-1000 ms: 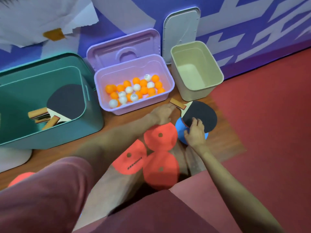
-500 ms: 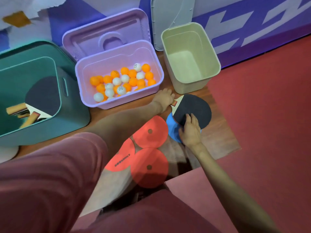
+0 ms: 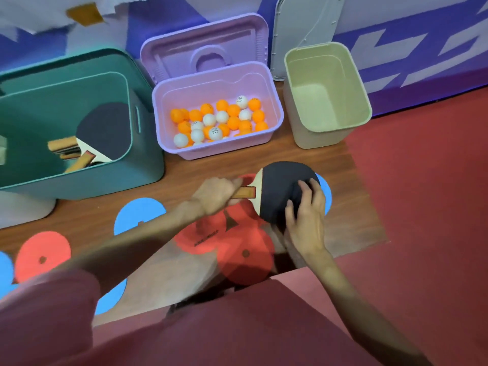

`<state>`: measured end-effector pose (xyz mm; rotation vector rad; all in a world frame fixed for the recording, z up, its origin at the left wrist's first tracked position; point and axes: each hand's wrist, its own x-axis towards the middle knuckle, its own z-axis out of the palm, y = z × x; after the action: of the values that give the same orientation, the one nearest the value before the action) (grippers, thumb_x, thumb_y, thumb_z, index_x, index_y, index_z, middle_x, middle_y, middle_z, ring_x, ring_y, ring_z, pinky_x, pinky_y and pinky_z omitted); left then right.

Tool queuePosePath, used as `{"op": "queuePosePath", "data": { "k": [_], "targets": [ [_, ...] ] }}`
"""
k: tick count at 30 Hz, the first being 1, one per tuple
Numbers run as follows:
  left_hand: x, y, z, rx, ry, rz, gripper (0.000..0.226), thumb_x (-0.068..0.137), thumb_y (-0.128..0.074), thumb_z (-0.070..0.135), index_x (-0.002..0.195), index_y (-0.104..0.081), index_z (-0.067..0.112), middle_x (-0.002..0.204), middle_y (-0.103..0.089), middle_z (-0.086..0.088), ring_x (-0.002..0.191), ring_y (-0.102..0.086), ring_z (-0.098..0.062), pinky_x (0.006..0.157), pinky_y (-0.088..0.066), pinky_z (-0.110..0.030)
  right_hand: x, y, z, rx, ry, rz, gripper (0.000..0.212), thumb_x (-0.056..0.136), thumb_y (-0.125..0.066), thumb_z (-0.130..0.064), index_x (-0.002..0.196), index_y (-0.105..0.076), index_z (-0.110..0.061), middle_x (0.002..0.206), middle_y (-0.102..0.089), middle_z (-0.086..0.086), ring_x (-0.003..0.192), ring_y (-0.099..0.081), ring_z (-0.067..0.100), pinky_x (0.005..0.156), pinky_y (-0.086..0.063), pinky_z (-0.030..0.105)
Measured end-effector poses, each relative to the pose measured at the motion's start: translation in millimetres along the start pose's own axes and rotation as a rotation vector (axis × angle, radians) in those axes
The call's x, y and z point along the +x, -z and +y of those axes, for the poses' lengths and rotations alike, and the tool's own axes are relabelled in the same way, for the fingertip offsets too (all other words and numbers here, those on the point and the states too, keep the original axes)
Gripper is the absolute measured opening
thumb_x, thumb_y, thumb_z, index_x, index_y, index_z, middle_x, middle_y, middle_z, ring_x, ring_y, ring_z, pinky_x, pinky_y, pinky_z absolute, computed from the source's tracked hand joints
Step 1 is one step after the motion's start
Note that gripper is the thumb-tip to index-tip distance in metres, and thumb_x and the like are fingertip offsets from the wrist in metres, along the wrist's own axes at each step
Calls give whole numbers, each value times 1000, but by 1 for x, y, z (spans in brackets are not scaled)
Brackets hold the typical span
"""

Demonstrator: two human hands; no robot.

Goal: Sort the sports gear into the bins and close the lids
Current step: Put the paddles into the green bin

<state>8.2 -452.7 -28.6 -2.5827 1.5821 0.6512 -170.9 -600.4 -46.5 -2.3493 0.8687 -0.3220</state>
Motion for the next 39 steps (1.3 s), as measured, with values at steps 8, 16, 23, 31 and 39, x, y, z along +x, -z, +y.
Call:
{"op": "queuePosePath", "data": {
  "k": [8, 16, 23, 31, 39],
  "targets": [
    [-137, -6, -60, -186, 75, 386, 37, 86, -38, 55, 88, -42, 18, 72, -60, -8, 61, -58, -33, 50, -31, -28, 1, -18, -82, 43, 336, -51, 48, 92, -50, -18, 137, -39, -8, 143, -31, 18, 133, -31, 32, 111, -29, 44],
    [-234, 13, -151, -305, 376, 600, 41, 83, -62, 51, 87, -52, 11, 76, -59, -5, 68, -57, -30, 56, -35, -33, 18, -70, -223, 123, 565, -87, 53, 88, -53, -15, 139, -41, -7, 142, -33, 20, 134, -30, 31, 114, -25, 41],
    [-252, 68, -266, -294, 361, 694, 34, 84, -69, 38, 85, -48, 10, 75, -44, 2, 66, -39, -19, 60, -25, -30, 81, -114, -339, 142, 570, -219, 54, 86, -50, -21, 137, -42, -6, 138, -37, 20, 131, -35, 33, 112, -28, 41],
    [-204, 64, -358, -173, 386, 269, 43, 88, -56, 49, 94, -47, 8, 96, -58, -20, 90, -57, -36, 74, -40, -40, 115, -184, -371, -36, 294, -424, 56, 84, -57, -14, 137, -42, -4, 135, -43, 19, 125, -42, 33, 106, -29, 30],
    [-175, 44, -379, -34, 453, 144, 55, 91, -46, 55, 111, -47, 4, 112, -56, -24, 107, -54, -40, 87, -41, -45, 104, -190, -359, -262, 423, -410, 54, 88, -53, -14, 139, -39, -4, 137, -36, 21, 129, -35, 37, 111, -28, 39]
  ]
}}
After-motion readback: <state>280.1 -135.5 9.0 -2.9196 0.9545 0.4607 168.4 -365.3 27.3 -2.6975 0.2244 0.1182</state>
